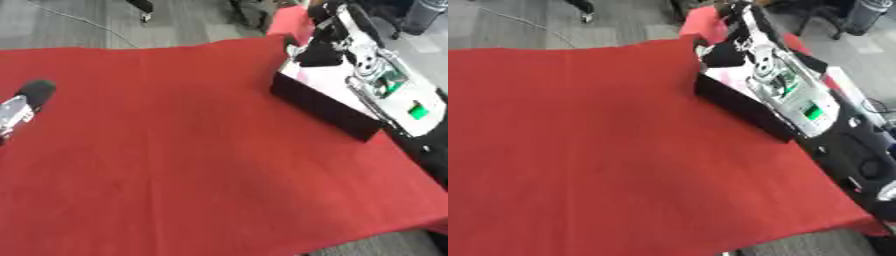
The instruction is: Pick up the objects with one hand, pass them to the other hand, and then place them into the box on the other side of the table.
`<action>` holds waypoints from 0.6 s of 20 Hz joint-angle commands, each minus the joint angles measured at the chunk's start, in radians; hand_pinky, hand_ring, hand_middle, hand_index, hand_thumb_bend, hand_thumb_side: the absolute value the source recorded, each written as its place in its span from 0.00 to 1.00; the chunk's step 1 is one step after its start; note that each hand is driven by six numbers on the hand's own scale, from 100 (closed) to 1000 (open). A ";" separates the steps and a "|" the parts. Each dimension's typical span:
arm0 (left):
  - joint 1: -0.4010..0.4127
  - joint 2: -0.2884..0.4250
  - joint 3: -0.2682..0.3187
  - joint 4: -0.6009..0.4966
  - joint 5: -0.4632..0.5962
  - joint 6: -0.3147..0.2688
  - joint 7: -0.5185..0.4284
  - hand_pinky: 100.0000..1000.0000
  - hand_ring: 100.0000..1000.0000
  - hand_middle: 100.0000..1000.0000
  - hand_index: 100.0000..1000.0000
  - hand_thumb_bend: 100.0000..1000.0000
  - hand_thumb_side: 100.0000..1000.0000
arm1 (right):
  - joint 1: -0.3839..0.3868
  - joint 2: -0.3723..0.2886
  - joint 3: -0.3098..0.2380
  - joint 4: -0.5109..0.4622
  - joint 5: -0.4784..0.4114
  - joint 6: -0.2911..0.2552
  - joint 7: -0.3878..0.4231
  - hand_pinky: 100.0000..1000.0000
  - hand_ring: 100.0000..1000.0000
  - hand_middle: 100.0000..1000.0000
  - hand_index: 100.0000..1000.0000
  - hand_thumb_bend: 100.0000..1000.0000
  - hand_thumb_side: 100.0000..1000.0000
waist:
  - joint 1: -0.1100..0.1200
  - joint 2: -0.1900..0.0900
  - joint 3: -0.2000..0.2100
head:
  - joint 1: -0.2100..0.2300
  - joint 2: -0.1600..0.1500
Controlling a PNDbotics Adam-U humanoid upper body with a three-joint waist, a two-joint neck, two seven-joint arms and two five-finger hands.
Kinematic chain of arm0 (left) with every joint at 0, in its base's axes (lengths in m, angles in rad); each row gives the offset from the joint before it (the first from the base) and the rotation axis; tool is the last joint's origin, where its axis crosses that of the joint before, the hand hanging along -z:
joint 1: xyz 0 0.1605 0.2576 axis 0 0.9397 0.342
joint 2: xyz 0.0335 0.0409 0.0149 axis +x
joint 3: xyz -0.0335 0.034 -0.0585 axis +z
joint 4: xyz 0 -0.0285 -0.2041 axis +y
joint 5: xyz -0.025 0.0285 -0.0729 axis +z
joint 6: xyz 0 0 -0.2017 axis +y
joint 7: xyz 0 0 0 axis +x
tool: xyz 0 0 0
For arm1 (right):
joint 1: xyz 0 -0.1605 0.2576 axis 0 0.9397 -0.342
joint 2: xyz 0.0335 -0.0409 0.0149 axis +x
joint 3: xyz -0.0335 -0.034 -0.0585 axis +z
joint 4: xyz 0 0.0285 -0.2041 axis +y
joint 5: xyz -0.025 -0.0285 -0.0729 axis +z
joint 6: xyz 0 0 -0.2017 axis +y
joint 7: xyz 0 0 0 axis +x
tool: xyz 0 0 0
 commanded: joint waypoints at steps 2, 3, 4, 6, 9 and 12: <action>-0.006 0.030 0.020 -0.034 0.011 0.003 0.010 0.71 0.68 0.62 0.72 0.50 0.41 | 0.021 -0.050 -0.033 -0.009 -0.034 0.148 -0.195 0.72 0.55 0.44 0.32 0.00 0.00 | 0.005 -0.012 -0.002 | -0.005 -0.016; -0.005 0.032 0.021 -0.037 0.013 0.004 0.011 0.71 0.68 0.62 0.72 0.50 0.41 | 0.032 -0.051 -0.036 -0.009 -0.043 0.152 -0.215 0.72 0.55 0.44 0.32 0.00 0.00 | 0.006 -0.011 -0.002 | -0.005 -0.016; -0.005 0.033 0.023 -0.039 0.014 0.004 0.013 0.71 0.68 0.62 0.72 0.50 0.41 | 0.042 -0.053 -0.039 -0.009 -0.052 0.153 -0.237 0.72 0.55 0.44 0.32 0.00 0.00 | 0.006 -0.010 -0.003 | -0.005 -0.017; -0.004 0.035 0.025 -0.041 0.017 0.001 0.018 0.71 0.68 0.62 0.72 0.50 0.40 | 0.062 -0.056 -0.045 -0.009 -0.075 0.154 -0.285 0.72 0.55 0.44 0.32 0.00 0.00 | 0.008 -0.008 -0.003 | -0.006 -0.016; -0.004 0.038 0.027 -0.041 0.020 -0.004 0.023 0.71 0.68 0.62 0.72 0.50 0.40 | 0.088 -0.060 -0.051 -0.009 -0.118 0.155 -0.369 0.72 0.55 0.44 0.32 0.00 0.00 | 0.009 -0.005 -0.003 | -0.007 -0.017; -0.003 0.039 0.029 -0.041 0.020 -0.005 0.027 0.71 0.67 0.62 0.72 0.51 0.40 | 0.113 -0.063 -0.052 -0.009 -0.172 0.155 -0.461 0.72 0.56 0.43 0.32 0.00 0.00 | 0.009 -0.002 -0.002 | -0.007 -0.018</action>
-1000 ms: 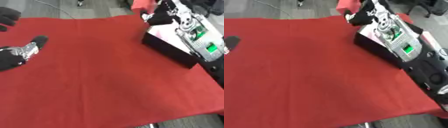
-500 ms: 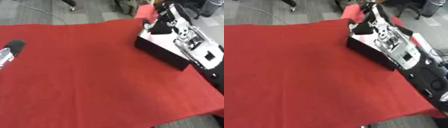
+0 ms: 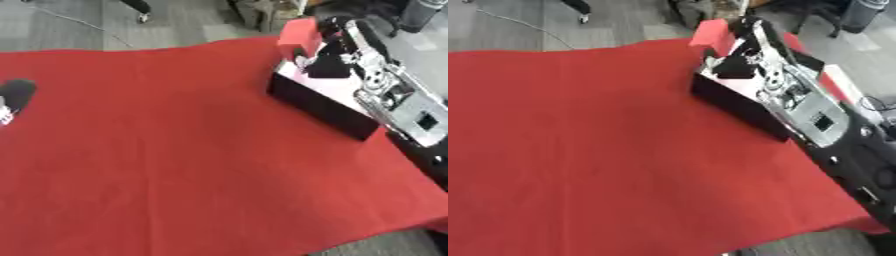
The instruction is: Pick up the objects with one hand, pass them to the other hand, and then place them into the box on the other side of the table.
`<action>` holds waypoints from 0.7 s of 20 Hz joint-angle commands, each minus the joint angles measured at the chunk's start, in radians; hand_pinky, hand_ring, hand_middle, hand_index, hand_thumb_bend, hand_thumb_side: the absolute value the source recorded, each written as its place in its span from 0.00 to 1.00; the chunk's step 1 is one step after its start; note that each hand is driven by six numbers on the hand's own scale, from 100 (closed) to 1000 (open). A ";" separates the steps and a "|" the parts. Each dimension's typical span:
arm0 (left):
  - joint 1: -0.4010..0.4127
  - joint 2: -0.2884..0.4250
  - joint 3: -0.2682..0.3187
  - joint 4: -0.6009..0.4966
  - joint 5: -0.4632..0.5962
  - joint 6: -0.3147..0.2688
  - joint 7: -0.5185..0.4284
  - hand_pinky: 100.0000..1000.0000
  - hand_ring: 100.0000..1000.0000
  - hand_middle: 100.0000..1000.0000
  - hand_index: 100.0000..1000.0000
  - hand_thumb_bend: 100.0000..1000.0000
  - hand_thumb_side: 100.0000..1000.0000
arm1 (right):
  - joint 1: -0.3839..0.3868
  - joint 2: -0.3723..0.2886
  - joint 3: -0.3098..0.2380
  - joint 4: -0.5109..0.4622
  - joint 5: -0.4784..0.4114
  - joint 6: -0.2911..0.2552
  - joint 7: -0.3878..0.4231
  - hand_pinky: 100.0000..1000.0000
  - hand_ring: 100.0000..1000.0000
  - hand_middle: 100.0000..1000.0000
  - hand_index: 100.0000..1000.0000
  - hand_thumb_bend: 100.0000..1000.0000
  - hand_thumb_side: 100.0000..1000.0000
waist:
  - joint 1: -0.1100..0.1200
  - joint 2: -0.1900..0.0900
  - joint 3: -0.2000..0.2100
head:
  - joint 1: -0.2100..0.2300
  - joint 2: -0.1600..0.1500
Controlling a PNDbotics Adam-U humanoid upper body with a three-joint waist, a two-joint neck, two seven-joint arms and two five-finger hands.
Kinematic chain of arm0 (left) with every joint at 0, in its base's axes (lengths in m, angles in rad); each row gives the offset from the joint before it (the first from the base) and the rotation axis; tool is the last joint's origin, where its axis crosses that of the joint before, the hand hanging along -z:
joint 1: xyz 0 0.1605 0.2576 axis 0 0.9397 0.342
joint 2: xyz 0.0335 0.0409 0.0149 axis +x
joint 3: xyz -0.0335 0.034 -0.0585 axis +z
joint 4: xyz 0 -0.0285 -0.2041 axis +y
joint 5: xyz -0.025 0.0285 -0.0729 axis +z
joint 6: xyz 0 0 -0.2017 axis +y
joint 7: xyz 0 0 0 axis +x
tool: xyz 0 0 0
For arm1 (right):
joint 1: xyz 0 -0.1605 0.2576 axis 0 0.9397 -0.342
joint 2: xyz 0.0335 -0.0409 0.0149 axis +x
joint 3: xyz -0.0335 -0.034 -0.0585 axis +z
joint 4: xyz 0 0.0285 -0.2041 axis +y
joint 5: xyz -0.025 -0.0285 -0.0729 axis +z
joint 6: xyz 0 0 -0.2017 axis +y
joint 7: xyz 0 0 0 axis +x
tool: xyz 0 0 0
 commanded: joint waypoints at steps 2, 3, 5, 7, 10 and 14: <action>-0.010 0.028 0.016 -0.018 0.005 -0.004 0.010 0.71 0.67 0.62 0.72 0.51 0.40 | 0.019 -0.046 -0.023 -0.009 -0.075 0.273 -0.400 0.72 0.56 0.43 0.32 0.00 0.00 | 0.001 -0.012 0.000 | -0.001 -0.016; -0.009 0.029 0.016 -0.018 0.004 -0.005 0.012 0.71 0.67 0.62 0.72 0.51 0.40 | 0.025 -0.046 -0.032 -0.009 -0.083 0.273 -0.412 0.72 0.56 0.43 0.32 0.00 0.00 | 0.001 -0.011 0.000 | 0.000 -0.017; -0.008 0.030 0.017 -0.018 0.002 -0.005 0.014 0.71 0.67 0.62 0.72 0.51 0.40 | 0.038 -0.048 -0.056 -0.009 -0.080 0.273 -0.420 0.72 0.56 0.43 0.32 0.01 0.00 | 0.001 -0.010 0.001 | 0.002 -0.017; -0.005 0.032 0.018 -0.018 -0.001 -0.004 0.015 0.71 0.67 0.62 0.72 0.52 0.40 | 0.053 -0.048 -0.081 -0.009 -0.059 0.273 -0.422 0.72 0.56 0.43 0.33 0.03 0.00 | 0.000 -0.009 0.001 | 0.003 -0.018; -0.005 0.032 0.018 -0.018 -0.002 -0.004 0.016 0.70 0.67 0.62 0.72 0.52 0.40 | 0.065 -0.051 -0.113 0.019 -0.014 0.273 -0.422 0.70 0.56 0.43 0.33 0.06 0.00 | 0.000 -0.008 0.003 | 0.004 -0.019; -0.005 0.034 0.018 -0.018 -0.005 -0.005 0.017 0.70 0.67 0.62 0.72 0.52 0.40 | 0.058 -0.064 -0.138 0.100 0.031 0.273 -0.422 0.69 0.55 0.43 0.33 0.08 0.00 | 0.000 -0.009 0.007 | 0.003 -0.021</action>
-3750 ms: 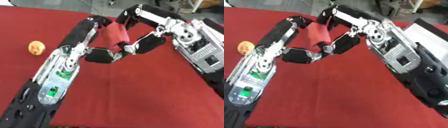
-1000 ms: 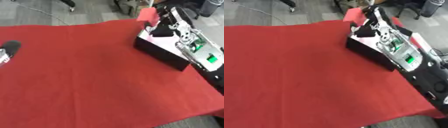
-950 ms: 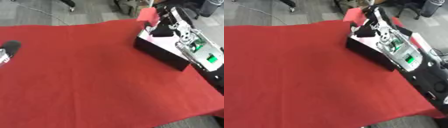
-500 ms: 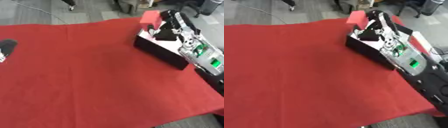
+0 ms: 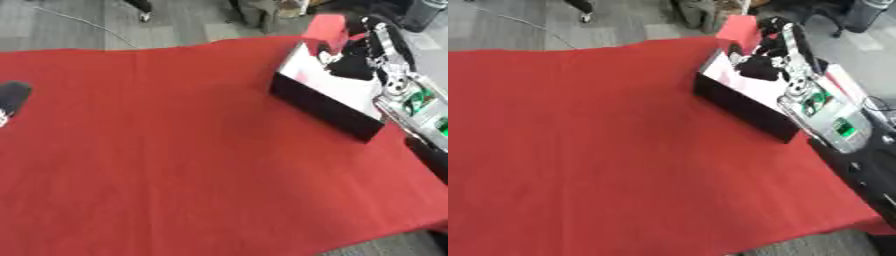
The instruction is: Pick up the objects with one hand, pass them to the other hand, and then place them into the box on the other side of the table.
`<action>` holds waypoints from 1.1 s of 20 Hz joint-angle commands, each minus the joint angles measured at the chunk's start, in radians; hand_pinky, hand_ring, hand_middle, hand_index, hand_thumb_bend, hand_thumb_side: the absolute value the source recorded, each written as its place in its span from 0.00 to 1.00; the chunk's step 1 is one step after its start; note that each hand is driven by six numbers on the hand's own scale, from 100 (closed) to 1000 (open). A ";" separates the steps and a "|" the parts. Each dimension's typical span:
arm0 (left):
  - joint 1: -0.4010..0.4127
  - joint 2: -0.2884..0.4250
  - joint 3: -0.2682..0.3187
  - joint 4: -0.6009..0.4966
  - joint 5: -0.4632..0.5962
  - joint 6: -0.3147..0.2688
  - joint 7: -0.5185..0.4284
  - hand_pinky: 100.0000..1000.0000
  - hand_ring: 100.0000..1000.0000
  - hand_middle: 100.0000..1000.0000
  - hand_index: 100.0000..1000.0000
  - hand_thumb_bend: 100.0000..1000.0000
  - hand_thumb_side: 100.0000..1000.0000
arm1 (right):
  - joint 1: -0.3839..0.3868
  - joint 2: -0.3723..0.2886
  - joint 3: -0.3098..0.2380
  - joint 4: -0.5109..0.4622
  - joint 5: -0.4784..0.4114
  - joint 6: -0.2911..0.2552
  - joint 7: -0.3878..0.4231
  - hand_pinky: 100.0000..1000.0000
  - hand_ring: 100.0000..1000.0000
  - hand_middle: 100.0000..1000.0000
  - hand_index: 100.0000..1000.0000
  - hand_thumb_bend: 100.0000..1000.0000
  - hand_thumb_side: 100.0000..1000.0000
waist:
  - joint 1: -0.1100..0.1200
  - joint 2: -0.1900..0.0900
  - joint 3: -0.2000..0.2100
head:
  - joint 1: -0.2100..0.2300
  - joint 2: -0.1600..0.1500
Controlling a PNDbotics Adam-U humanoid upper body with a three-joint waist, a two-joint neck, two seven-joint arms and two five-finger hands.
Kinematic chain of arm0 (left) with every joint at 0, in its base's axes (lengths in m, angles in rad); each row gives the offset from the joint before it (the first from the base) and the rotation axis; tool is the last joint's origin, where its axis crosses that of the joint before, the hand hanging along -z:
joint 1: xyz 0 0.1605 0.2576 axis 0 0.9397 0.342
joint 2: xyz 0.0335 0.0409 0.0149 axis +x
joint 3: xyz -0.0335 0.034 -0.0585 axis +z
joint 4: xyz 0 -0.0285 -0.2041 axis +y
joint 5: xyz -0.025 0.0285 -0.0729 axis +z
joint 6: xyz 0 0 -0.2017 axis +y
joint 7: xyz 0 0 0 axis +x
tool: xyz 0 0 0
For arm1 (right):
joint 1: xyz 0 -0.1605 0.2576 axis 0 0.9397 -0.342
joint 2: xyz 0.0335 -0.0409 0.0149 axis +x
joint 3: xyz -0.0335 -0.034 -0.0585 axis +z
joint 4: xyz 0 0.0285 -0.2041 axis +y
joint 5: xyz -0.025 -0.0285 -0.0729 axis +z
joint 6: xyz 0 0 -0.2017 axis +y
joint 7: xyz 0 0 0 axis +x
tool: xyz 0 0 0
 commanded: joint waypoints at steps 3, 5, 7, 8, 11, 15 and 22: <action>-0.009 0.026 0.014 -0.018 -0.004 0.000 0.003 0.70 0.67 0.62 0.72 0.52 0.40 | -0.014 -0.062 -0.043 0.097 0.049 0.344 -0.352 0.69 0.55 0.43 0.33 0.10 0.00 | -0.001 -0.016 0.002 | 0.000 -0.012; -0.010 0.025 0.014 -0.018 -0.004 0.000 0.003 0.70 0.67 0.62 0.72 0.53 0.40 | -0.017 -0.068 -0.048 0.136 0.057 0.344 -0.352 0.69 0.55 0.42 0.34 0.11 0.00 | -0.001 -0.017 0.003 | -0.003 -0.013; -0.012 0.025 0.014 -0.018 -0.005 -0.001 0.004 0.70 0.67 0.62 0.72 0.53 0.40 | -0.020 -0.074 -0.048 0.174 0.059 0.344 -0.352 0.69 0.55 0.42 0.34 0.12 0.00 | -0.001 -0.017 0.004 | -0.007 -0.013; -0.013 0.024 0.014 -0.018 -0.005 -0.002 0.005 0.70 0.67 0.62 0.72 0.53 0.40 | -0.022 -0.077 -0.049 0.193 0.063 0.344 -0.352 0.69 0.56 0.42 0.34 0.13 0.00 | -0.001 -0.017 0.005 | -0.009 -0.014; -0.016 0.022 0.014 -0.018 -0.006 -0.003 0.006 0.70 0.67 0.62 0.72 0.53 0.40 | -0.028 -0.079 -0.043 0.237 0.063 0.344 -0.352 0.69 0.56 0.44 0.36 0.13 0.00 | 0.000 -0.017 0.009 | -0.015 -0.017; -0.019 0.019 0.013 -0.018 -0.007 -0.005 0.007 0.70 0.67 0.61 0.72 0.53 0.39 | -0.028 -0.073 -0.021 0.246 0.043 0.344 -0.352 0.71 0.60 0.54 0.48 0.29 0.00 | 0.000 -0.016 0.011 | -0.019 -0.019; -0.022 0.015 0.011 -0.018 -0.010 -0.007 0.007 0.70 0.67 0.61 0.72 0.54 0.40 | -0.009 -0.071 0.053 0.236 -0.031 0.344 -0.352 0.79 0.77 0.84 0.84 0.53 0.02 | -0.001 -0.015 0.017 | -0.024 -0.020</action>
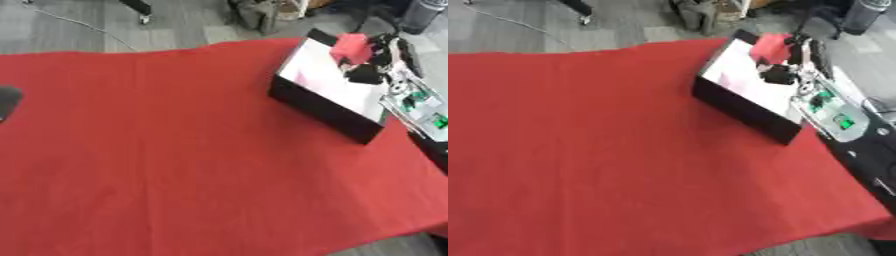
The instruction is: Pick up the objects with one hand, pass them to the other hand, and then place them into the box on the other side of the table.
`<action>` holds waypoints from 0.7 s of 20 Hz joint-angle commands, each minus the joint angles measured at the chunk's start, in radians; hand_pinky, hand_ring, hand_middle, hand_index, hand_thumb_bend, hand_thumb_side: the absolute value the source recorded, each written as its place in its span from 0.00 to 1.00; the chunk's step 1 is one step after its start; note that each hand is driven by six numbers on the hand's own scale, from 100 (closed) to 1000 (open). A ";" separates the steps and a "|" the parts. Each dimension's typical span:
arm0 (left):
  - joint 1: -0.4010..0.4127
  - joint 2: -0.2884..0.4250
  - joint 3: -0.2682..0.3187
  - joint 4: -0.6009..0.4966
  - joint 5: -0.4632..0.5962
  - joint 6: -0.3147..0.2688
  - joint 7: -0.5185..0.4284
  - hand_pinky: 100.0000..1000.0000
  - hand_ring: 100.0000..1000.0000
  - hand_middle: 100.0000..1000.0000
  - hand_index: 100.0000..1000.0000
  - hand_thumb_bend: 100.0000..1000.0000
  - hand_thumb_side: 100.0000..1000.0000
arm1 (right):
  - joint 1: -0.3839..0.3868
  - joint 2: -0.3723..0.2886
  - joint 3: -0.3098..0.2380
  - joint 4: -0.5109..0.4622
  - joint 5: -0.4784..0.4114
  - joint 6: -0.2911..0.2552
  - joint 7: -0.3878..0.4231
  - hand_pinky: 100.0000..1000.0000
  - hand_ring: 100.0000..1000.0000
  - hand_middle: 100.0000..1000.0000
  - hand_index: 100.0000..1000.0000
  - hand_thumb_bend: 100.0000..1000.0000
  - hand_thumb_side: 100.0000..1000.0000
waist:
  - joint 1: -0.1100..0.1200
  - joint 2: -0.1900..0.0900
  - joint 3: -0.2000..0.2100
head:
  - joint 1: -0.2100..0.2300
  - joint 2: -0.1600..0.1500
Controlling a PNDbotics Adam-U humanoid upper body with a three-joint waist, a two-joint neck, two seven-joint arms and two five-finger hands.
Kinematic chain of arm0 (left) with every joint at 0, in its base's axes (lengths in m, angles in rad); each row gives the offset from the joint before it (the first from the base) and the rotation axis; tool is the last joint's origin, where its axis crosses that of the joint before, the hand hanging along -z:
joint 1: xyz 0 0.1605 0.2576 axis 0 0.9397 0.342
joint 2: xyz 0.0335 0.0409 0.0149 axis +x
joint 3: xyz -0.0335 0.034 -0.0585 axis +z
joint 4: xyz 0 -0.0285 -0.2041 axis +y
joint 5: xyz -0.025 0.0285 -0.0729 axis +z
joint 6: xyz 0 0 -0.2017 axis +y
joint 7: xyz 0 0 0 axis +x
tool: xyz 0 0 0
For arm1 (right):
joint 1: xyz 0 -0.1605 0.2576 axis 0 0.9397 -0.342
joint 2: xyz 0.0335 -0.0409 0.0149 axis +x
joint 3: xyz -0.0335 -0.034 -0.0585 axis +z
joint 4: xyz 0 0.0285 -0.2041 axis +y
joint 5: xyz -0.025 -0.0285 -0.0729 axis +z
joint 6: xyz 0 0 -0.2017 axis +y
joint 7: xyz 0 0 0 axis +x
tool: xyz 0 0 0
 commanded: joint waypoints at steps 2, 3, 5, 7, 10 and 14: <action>-0.019 0.011 0.008 -0.018 -0.003 -0.003 0.002 0.71 0.67 0.61 0.72 0.55 0.40 | -0.002 -0.041 0.018 -0.005 -0.025 0.344 -0.352 0.80 0.79 0.86 0.86 0.54 0.05 | -0.001 -0.015 0.001 | -0.003 -0.011; -0.019 0.011 0.008 -0.018 -0.004 -0.002 0.002 0.71 0.67 0.61 0.72 0.55 0.40 | -0.003 -0.042 0.018 -0.002 -0.022 0.344 -0.352 0.82 0.81 0.88 0.88 0.55 0.06 | -0.001 -0.016 0.001 | -0.002 -0.010; -0.019 0.011 0.008 -0.018 -0.004 -0.002 0.003 0.71 0.67 0.61 0.72 0.55 0.40 | -0.003 -0.044 0.016 0.006 -0.009 0.344 -0.352 0.82 0.82 0.88 0.88 0.56 0.05 | -0.002 -0.016 0.000 | 0.001 -0.009; -0.018 0.010 0.008 -0.018 -0.005 -0.001 0.003 0.71 0.67 0.60 0.72 0.55 0.40 | -0.004 -0.044 0.012 0.011 0.003 0.344 -0.352 0.82 0.81 0.88 0.88 0.57 0.04 | -0.002 -0.017 0.000 | 0.002 -0.008; -0.015 0.010 0.008 -0.018 -0.006 0.000 0.003 0.71 0.67 0.60 0.72 0.55 0.40 | -0.007 -0.043 0.004 0.007 0.019 0.344 -0.352 0.81 0.80 0.88 0.87 0.56 0.03 | -0.002 -0.017 -0.001 | 0.003 -0.008; -0.013 0.009 0.008 -0.018 -0.007 0.003 0.003 0.70 0.67 0.60 0.72 0.55 0.40 | -0.012 -0.041 -0.008 -0.013 0.039 0.344 -0.352 0.80 0.79 0.87 0.86 0.52 0.02 | -0.002 -0.017 -0.002 | 0.006 -0.005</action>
